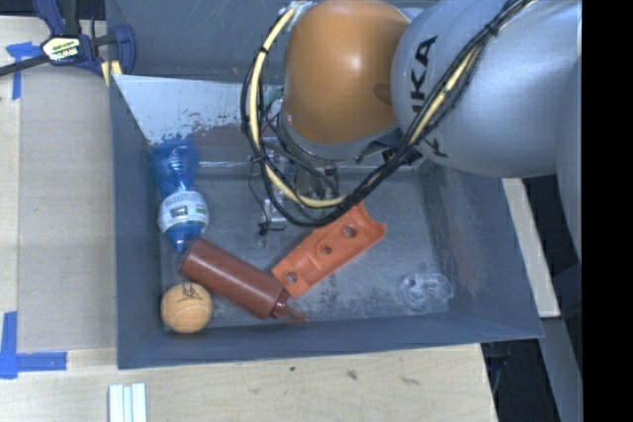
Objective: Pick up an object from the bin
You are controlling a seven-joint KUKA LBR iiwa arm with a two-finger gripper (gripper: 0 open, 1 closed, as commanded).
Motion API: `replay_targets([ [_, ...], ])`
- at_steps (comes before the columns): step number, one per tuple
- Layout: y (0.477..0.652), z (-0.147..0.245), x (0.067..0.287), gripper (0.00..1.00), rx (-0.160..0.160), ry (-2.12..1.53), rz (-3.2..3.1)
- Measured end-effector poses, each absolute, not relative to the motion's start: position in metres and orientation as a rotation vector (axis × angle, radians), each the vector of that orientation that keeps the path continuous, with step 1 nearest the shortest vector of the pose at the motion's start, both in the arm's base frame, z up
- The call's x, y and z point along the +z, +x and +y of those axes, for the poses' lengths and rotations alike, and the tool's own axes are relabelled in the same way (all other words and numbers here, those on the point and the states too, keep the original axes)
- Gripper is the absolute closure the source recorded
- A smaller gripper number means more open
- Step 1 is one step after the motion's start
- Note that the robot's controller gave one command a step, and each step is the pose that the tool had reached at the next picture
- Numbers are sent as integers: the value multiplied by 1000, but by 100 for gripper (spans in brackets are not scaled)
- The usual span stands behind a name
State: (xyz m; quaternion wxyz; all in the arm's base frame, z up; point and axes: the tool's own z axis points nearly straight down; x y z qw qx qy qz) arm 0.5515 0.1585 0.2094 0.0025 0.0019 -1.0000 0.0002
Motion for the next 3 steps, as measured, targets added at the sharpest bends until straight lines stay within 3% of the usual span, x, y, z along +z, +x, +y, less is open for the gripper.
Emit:
replay_targets([
  [1,553,157,214,0,-2,-1,-3145],
  [2,522,110,133,0,-1,93,-3142],
  [3,513,100,130,0,-2,-89,-3141],
])
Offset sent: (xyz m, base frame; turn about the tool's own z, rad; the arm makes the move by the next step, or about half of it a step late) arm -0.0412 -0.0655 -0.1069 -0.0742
